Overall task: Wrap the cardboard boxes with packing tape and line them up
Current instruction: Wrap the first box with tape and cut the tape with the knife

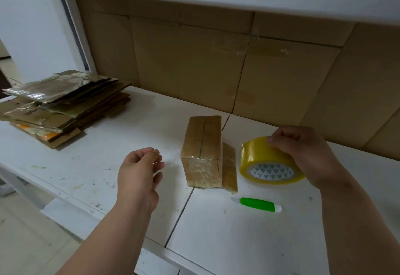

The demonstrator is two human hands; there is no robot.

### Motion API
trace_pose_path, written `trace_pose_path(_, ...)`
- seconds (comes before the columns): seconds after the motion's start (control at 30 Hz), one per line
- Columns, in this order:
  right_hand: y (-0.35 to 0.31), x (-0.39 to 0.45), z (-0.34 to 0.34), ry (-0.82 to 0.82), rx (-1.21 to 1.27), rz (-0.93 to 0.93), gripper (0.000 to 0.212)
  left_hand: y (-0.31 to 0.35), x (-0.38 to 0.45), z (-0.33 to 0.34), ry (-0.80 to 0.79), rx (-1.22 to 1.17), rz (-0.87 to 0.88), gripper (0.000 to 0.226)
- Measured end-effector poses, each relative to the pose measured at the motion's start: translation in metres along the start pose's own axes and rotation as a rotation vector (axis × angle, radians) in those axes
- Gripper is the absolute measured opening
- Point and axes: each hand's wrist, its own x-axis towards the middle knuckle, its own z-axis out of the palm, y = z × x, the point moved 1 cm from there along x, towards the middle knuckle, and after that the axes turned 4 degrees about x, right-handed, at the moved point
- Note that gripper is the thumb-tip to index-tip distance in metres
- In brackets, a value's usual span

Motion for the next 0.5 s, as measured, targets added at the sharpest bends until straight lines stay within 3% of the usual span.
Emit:
trace_pose_path(0.07, -0.002, -0.001, 0.001, -0.009, 0.028, -0.009, 0.022, 0.001, -0.005, 0.005, -0.049, 0.066, -0.008, 0.008)
trace_pose_path(0.23, -0.002, -0.002, 0.000, -0.008, -0.016, -0.004, 0.022, 0.003, -0.004, 0.015, -0.180, 0.306, -0.058, 0.038)
trace_pose_path(0.4, 0.007, -0.004, 0.004, -0.018, -0.078, 0.040, 0.027, 0.004, 0.002, 0.018, -0.262, 0.354, -0.061, 0.015)
trace_pose_path(0.5, 0.010, -0.007, 0.010, -0.036, -0.166, 0.078, 0.024, -0.001, 0.008, 0.019, -0.252, 0.390, -0.024, 0.021)
